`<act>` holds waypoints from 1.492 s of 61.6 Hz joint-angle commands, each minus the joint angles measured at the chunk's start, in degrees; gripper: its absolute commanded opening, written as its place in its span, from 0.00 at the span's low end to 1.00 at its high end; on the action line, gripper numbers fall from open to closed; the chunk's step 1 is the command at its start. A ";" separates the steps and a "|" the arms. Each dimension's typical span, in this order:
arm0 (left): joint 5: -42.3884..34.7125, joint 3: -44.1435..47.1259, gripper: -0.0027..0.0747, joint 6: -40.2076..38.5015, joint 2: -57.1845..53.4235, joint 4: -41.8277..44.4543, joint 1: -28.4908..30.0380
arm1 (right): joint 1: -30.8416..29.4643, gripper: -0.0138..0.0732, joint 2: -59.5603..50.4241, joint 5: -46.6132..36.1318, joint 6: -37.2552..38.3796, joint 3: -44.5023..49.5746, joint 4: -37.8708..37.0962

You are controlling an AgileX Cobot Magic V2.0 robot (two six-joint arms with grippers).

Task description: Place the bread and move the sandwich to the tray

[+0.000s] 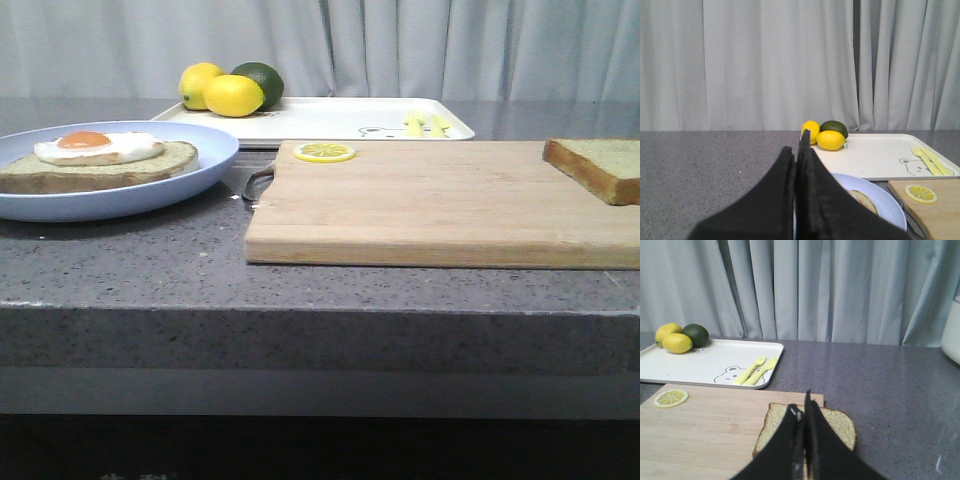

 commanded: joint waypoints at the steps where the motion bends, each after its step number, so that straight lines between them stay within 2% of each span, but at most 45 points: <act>1: 3.02 -5.75 0.01 -0.51 4.96 -0.36 0.15 | -0.41 0.02 5.35 0.81 -0.34 -5.85 -0.61; 6: 7.78 -8.85 0.01 -0.51 9.04 -0.36 0.15 | -0.41 0.02 9.90 6.32 -0.34 -9.50 -0.61; 14: 9.86 -9.55 0.01 -0.51 13.47 -0.57 0.15 | -0.41 0.02 15.65 11.51 -0.34 -11.92 -0.61; 45: 9.23 -7.87 0.01 -0.51 21.77 -0.66 0.15 | -0.41 0.03 26.45 13.31 -0.34 -11.92 -0.61; 48: 8.82 -7.87 0.03 -0.51 22.01 -0.66 0.15 | -0.41 0.08 27.09 13.62 -0.38 -11.92 -0.61; 54: 7.88 -7.87 0.14 -0.51 22.29 -0.66 0.15 | -0.41 0.28 28.08 14.30 -0.39 -11.92 -0.61; 58: 7.23 -7.87 0.31 -0.51 22.39 -0.66 0.15 | -0.41 0.50 28.67 14.45 -0.39 -11.92 -0.61; 62: 7.09 -7.87 0.47 -0.51 22.39 -0.66 0.15 | -0.41 0.66 28.94 14.45 -0.39 -11.92 -0.61; 66: 7.01 -7.87 0.57 -0.51 22.39 -0.66 0.15 | -0.41 0.77 28.94 14.45 -0.39 -11.92 -0.61; 72: 7.14 -7.87 0.59 -0.51 22.39 -0.66 0.15 | -0.41 0.80 28.94 14.27 -0.39 -11.92 -0.61; 84: 7.14 -7.87 0.59 -0.51 22.39 -0.66 0.15 | -0.41 0.75 29.20 14.92 -0.39 -12.27 -0.61; 92: 7.14 -7.87 0.59 -0.51 22.39 -0.66 0.15 | -0.41 0.70 31.38 19.89 -0.39 -15.61 -0.54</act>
